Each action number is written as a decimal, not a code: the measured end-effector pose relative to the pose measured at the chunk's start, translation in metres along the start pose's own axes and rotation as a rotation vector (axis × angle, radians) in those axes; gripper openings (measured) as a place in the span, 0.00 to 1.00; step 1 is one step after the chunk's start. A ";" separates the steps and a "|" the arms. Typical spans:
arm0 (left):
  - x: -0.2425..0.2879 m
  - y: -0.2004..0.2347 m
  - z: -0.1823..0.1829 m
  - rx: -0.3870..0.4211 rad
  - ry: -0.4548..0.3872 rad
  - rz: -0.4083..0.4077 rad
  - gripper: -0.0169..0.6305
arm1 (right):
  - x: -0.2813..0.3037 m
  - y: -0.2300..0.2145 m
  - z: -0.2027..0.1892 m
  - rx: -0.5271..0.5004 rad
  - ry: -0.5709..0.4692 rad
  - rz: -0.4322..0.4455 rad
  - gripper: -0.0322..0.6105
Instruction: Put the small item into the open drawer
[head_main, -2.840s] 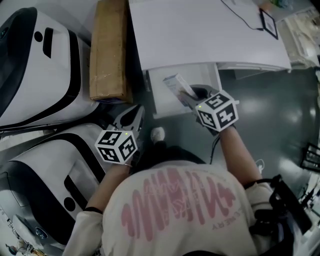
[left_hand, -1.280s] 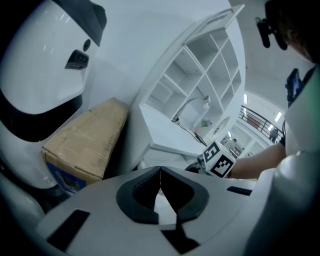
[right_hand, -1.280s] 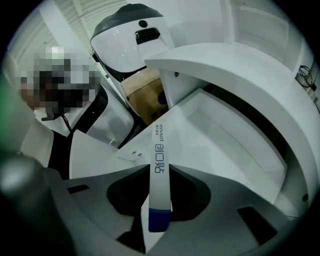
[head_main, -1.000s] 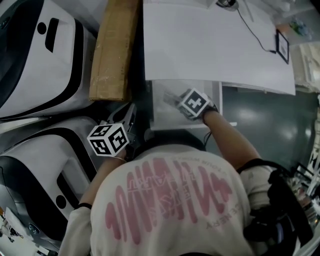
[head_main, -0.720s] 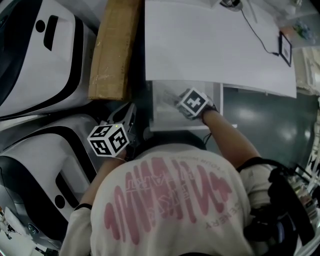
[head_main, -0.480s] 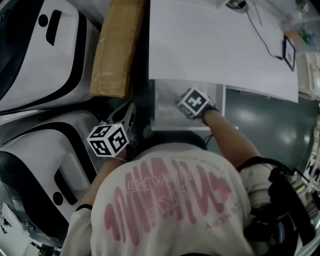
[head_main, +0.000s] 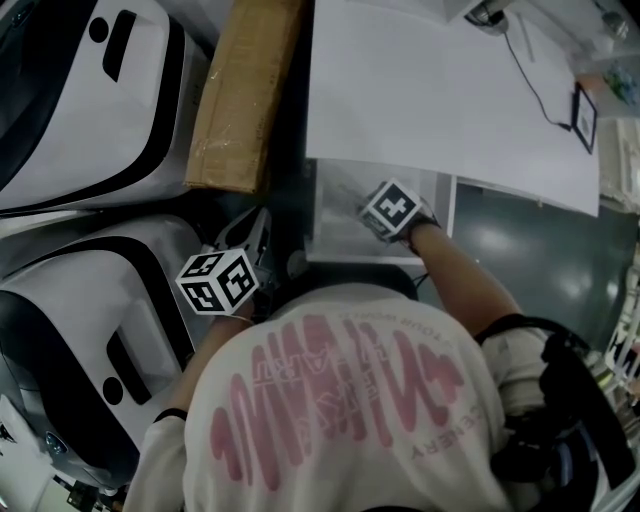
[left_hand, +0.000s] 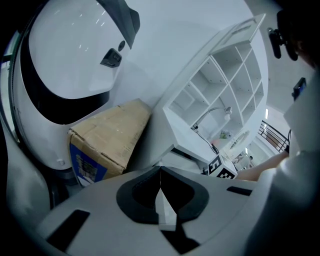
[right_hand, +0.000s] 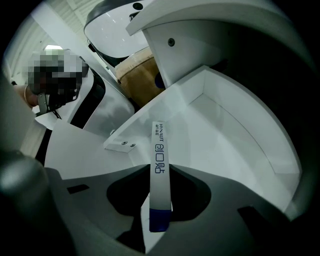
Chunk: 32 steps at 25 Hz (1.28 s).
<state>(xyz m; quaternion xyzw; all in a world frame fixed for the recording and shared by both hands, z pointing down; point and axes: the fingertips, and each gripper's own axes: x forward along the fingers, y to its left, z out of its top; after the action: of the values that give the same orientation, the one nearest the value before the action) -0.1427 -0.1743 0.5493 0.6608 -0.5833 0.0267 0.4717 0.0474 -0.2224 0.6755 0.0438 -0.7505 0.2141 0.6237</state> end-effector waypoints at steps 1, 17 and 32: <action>0.000 0.001 -0.001 -0.002 0.001 0.001 0.07 | 0.000 0.000 0.001 0.000 -0.004 0.000 0.20; -0.006 0.018 -0.001 -0.068 -0.031 0.039 0.07 | 0.018 -0.004 -0.009 0.024 0.065 0.000 0.20; -0.010 0.021 0.004 -0.070 -0.066 0.073 0.07 | 0.025 -0.004 -0.007 0.099 0.033 0.037 0.21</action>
<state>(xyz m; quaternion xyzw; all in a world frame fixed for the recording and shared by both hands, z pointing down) -0.1642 -0.1674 0.5535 0.6227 -0.6227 0.0017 0.4739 0.0501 -0.2185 0.7019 0.0571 -0.7292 0.2633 0.6290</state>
